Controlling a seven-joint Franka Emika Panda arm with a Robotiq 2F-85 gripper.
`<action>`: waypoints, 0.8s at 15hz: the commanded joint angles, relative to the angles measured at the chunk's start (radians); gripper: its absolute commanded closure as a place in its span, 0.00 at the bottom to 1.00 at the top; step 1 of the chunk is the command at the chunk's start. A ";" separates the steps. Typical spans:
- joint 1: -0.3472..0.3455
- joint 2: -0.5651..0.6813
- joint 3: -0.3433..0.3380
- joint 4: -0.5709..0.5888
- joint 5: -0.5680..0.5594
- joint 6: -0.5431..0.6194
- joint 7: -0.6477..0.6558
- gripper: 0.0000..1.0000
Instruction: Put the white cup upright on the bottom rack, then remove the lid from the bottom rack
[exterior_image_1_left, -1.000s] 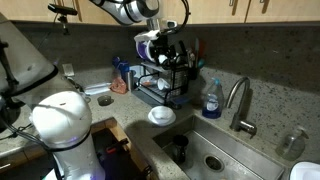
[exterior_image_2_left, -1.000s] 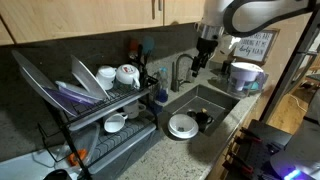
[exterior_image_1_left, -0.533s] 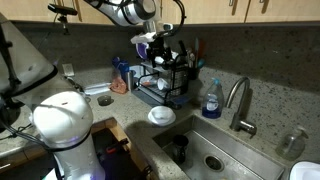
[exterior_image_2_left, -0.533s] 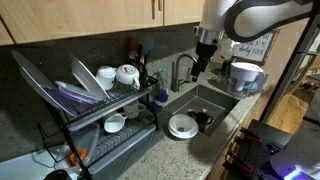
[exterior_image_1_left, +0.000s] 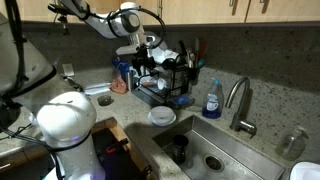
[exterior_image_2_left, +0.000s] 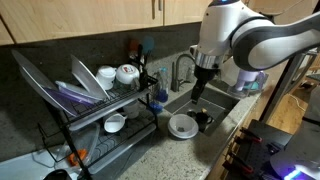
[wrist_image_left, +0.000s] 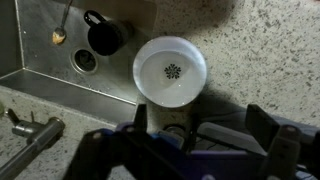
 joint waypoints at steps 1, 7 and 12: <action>0.035 0.019 0.051 -0.051 -0.046 0.112 0.017 0.00; 0.044 0.150 0.148 -0.060 -0.251 0.359 0.008 0.00; 0.005 0.254 0.194 -0.038 -0.486 0.548 0.080 0.00</action>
